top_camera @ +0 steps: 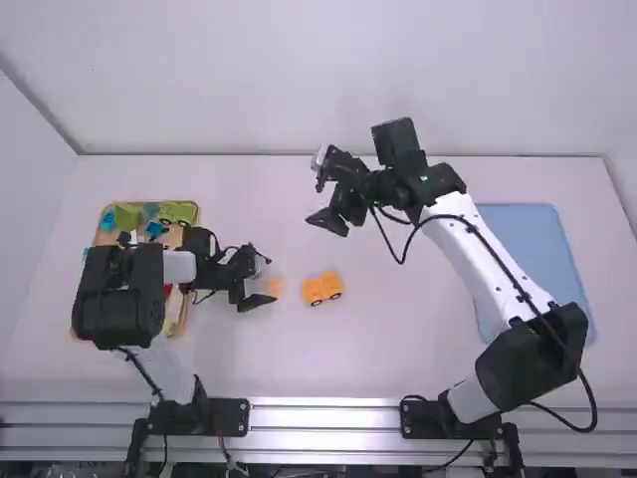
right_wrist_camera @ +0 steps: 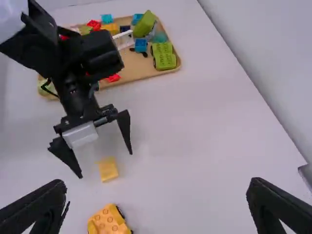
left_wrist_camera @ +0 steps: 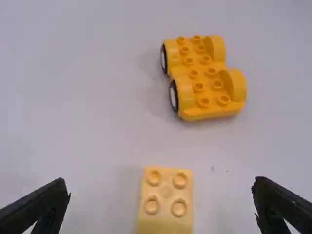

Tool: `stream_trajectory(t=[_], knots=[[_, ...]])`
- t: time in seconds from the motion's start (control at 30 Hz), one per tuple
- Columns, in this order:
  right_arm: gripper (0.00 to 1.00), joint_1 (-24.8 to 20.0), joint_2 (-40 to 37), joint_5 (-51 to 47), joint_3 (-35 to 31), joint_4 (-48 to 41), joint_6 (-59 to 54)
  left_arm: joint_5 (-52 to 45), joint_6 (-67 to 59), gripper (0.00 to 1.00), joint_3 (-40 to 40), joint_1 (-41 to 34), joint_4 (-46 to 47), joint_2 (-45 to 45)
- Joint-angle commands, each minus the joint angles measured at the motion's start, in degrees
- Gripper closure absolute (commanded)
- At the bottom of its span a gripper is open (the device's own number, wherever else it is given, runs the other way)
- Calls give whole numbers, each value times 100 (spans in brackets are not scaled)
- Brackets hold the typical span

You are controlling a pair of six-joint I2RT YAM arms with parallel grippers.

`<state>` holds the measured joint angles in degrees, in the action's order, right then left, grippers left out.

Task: Assemble lego blocks to make yellow taxi

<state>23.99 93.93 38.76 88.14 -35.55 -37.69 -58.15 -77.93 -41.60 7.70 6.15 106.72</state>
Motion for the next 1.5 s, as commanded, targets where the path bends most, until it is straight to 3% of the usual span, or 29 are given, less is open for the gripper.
stream_trajectory(t=[0.0, 0.13, 0.23, 0.37, 0.5, 0.6, 0.9, 0.97, 1.03, 1.13, 1.2, 1.37, 1.4, 1.47], knots=[[1, 24, -131, 39, 179, -46, 17, -249, -199, 1, 37, 48, -120, 269], [1, 120, -131, 35, 179, -76, 11, -275, -210, 7, 48, 28, -256, 417], [1, 173, -131, -13, 179, -52, 9, -254, -291, 25, 48, 44, -299, 417], [1, 238, -131, -26, 179, -81, -278, -247, -271, 31, 46, 44, -365, 417], [1, 227, -131, -28, 179, -72, -313, -240, -249, 55, 48, -11, -361, 417], [1, 227, -131, -26, 179, -72, -310, -203, -319, 62, 48, -31, -363, 417], [1, 96, -131, -66, 179, -208, -315, -52, -254, 64, 31, 15, -348, 415], [1, 22, -131, -157, 181, -284, -321, 63, -247, 36, 42, 7, -304, 407], [1, -46, -131, -127, 181, -361, -330, 188, -249, 32, 44, -33, -251, 407], [1, -129, -131, -114, 181, -415, -330, 225, -247, 34, 42, -11, -188, 407], [1, -162, -131, -111, 181, -431, -328, 236, -251, 42, 44, -17, -199, 407], [1, -149, -131, -114, 181, -437, -330, 361, -247, 48, 44, -66, -249, 407], [1, -136, -131, -114, 181, -437, -330, 472, -249, 56, 44, -72, -223, 407], [1, -87, -131, -114, 181, -437, -330, 487, -247, 58, 42, -155, -212, 407]])
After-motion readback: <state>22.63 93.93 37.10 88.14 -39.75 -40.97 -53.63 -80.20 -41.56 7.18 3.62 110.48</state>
